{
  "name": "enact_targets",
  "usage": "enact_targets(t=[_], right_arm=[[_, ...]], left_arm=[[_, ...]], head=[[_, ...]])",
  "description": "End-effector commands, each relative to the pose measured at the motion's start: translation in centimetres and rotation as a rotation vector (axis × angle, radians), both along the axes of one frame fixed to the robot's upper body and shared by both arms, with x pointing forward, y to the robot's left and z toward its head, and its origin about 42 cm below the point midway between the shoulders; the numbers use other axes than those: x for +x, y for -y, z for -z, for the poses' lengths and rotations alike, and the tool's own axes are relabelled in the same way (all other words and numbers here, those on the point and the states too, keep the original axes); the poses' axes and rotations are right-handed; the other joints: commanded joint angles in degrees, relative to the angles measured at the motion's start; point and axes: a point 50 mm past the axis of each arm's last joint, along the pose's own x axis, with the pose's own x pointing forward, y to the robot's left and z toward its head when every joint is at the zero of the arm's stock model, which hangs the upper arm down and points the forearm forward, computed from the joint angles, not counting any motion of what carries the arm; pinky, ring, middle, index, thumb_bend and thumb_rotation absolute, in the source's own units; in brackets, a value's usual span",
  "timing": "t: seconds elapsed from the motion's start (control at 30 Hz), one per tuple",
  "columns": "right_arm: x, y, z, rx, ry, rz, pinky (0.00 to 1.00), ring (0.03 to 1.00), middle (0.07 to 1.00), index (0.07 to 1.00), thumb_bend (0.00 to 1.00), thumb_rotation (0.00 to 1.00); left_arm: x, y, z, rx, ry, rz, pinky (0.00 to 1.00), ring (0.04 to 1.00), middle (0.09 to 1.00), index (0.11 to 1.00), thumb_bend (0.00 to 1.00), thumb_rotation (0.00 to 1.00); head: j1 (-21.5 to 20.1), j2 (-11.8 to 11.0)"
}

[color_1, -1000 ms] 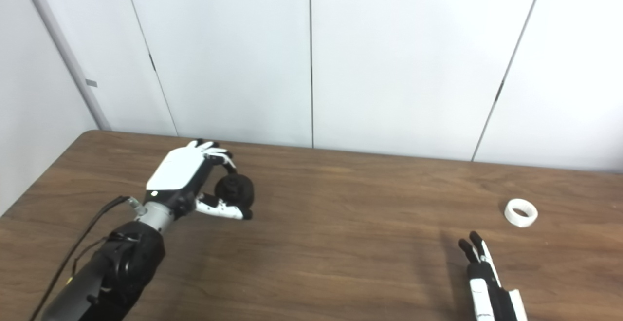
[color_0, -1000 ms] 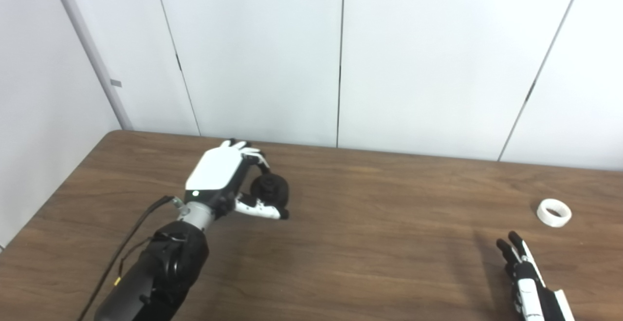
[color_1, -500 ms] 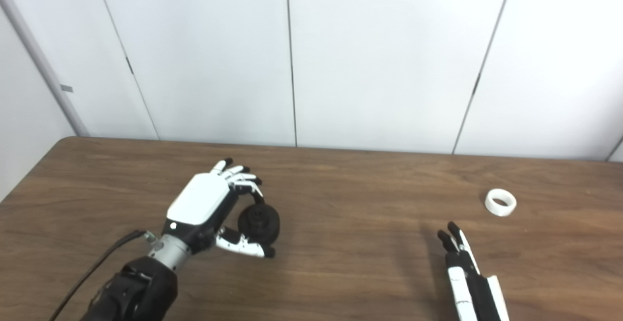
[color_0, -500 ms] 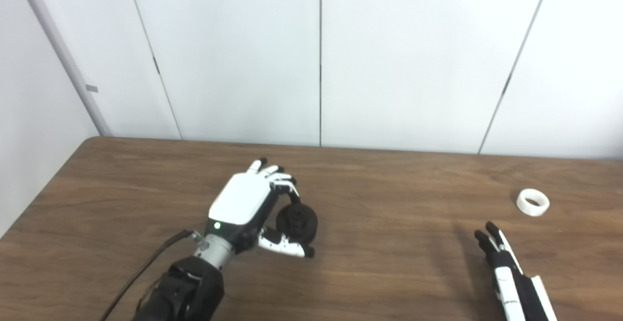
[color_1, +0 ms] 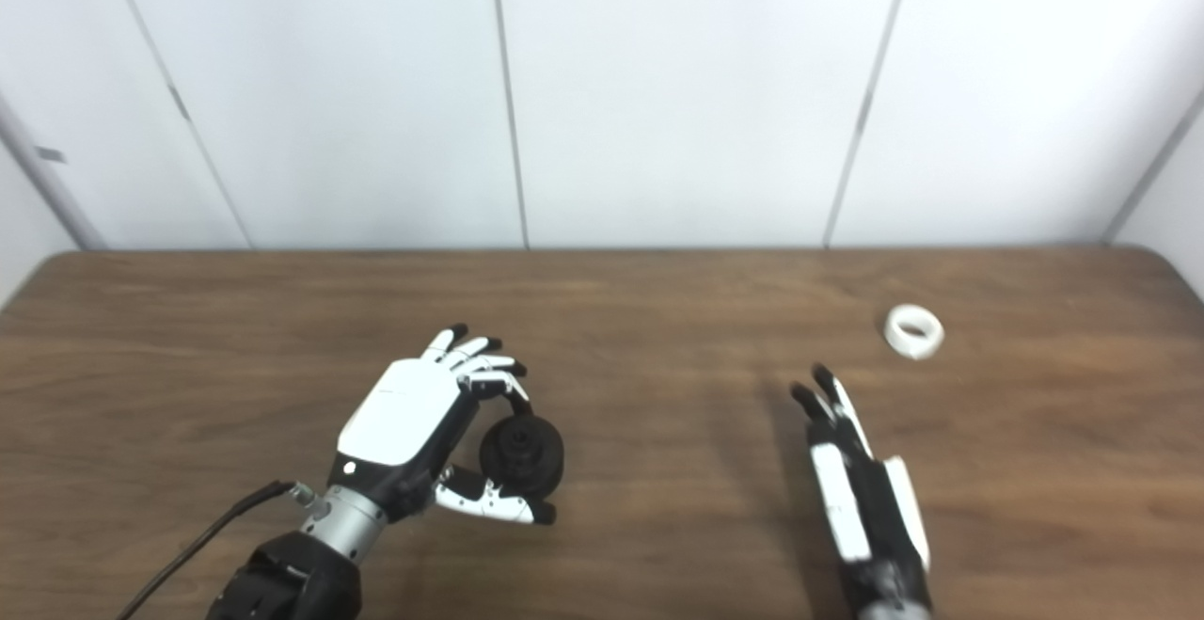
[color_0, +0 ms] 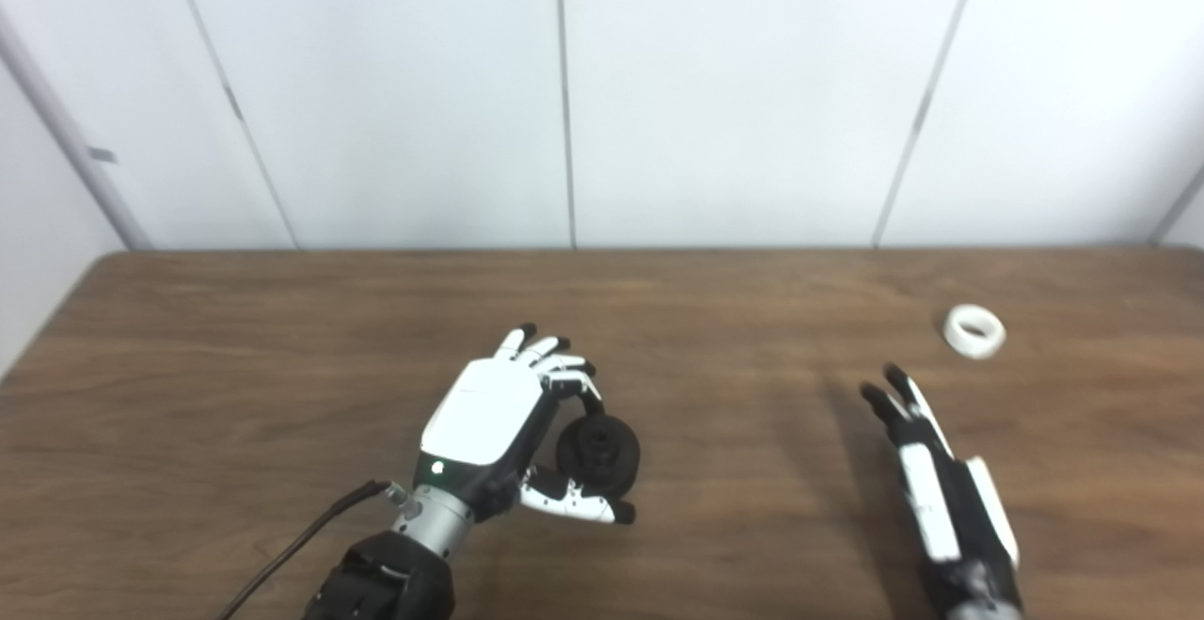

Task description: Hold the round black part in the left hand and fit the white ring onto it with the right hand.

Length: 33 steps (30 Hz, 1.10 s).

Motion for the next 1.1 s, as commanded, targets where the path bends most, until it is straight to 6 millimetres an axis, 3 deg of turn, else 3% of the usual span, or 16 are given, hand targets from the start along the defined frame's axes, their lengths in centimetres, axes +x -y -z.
enact_targets(t=[0.0,0.57,1.07], right_arm=[[0.0,-0.7,-1.8,0.012,0.067,0.010,1.00,0.944,0.896,0.948,0.52,1.00],[0.1,-0.9,-3.1,0.010,0.060,0.025,1.00,0.951,0.899,0.949,0.59,1.00],[-0.1,-0.2,-4.1,0.013,0.071,0.041,1.00,0.953,0.910,0.957,0.54,1.00]], left_arm=[[-0.4,0.8,-1.3,-0.011,0.078,0.030,1.00,0.906,0.792,0.483,0.52,0.05],[-3.1,1.3,2.4,-0.031,0.019,0.023,1.00,0.892,0.786,0.483,0.52,0.05],[-3.8,1.4,3.8,-0.039,0.025,0.023,1.00,0.894,0.794,0.484,0.52,0.05]], head=[[-0.61,0.79],[-2.07,4.22],[-2.86,5.41]])
